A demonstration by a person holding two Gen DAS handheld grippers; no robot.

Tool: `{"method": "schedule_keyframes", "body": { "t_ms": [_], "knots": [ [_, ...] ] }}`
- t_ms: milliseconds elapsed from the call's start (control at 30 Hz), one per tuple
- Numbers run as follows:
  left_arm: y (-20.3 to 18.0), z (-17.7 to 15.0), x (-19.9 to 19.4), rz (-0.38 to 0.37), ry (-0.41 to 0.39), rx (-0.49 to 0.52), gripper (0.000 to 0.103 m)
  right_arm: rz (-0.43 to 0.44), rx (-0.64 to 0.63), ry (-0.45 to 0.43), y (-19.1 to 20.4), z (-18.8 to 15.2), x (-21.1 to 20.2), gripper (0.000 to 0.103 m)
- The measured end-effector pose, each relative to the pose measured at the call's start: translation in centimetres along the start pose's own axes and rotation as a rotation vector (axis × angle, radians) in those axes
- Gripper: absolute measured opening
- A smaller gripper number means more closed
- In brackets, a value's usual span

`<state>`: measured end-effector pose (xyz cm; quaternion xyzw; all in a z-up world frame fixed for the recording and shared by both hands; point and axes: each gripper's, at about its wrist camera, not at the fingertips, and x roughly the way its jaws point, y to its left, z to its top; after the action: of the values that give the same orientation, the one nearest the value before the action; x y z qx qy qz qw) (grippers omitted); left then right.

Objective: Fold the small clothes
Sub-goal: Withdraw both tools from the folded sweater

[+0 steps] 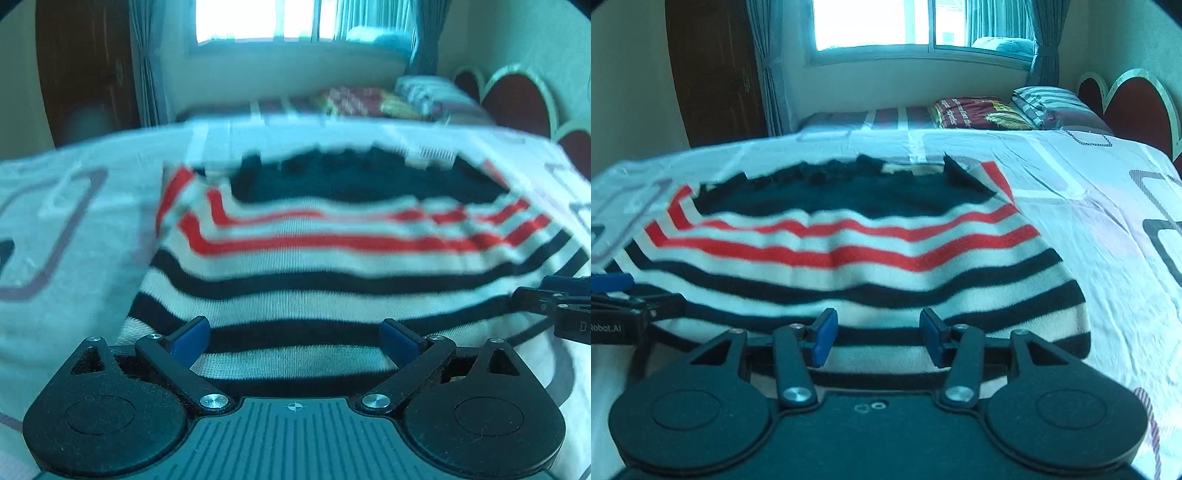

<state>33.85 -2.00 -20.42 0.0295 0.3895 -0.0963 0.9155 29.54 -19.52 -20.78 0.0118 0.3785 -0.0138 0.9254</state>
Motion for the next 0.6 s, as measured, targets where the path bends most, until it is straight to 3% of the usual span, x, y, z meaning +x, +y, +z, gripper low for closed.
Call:
{"method": "schedule_keyframes", "body": {
  "t_ms": [300, 467, 600],
  "knots": [
    [-0.2, 0.0, -0.2, 0.007, -0.002, 0.006, 0.098, 0.012, 0.033, 0.002, -0.8, 0.2, -0.3, 0.049],
    [0.2, 0.5, -1.1, 0.013, -0.03, -0.028, 0.098, -0.062, 0.042, -0.043, -2.3, 0.5, -1.4, 0.05],
    [0.2, 0.1, -0.1, 0.023, -0.019, -0.011, 0.098, -0.103, 0.035, 0.019, -3.6, 0.0, 0.1, 0.049]
  ]
}}
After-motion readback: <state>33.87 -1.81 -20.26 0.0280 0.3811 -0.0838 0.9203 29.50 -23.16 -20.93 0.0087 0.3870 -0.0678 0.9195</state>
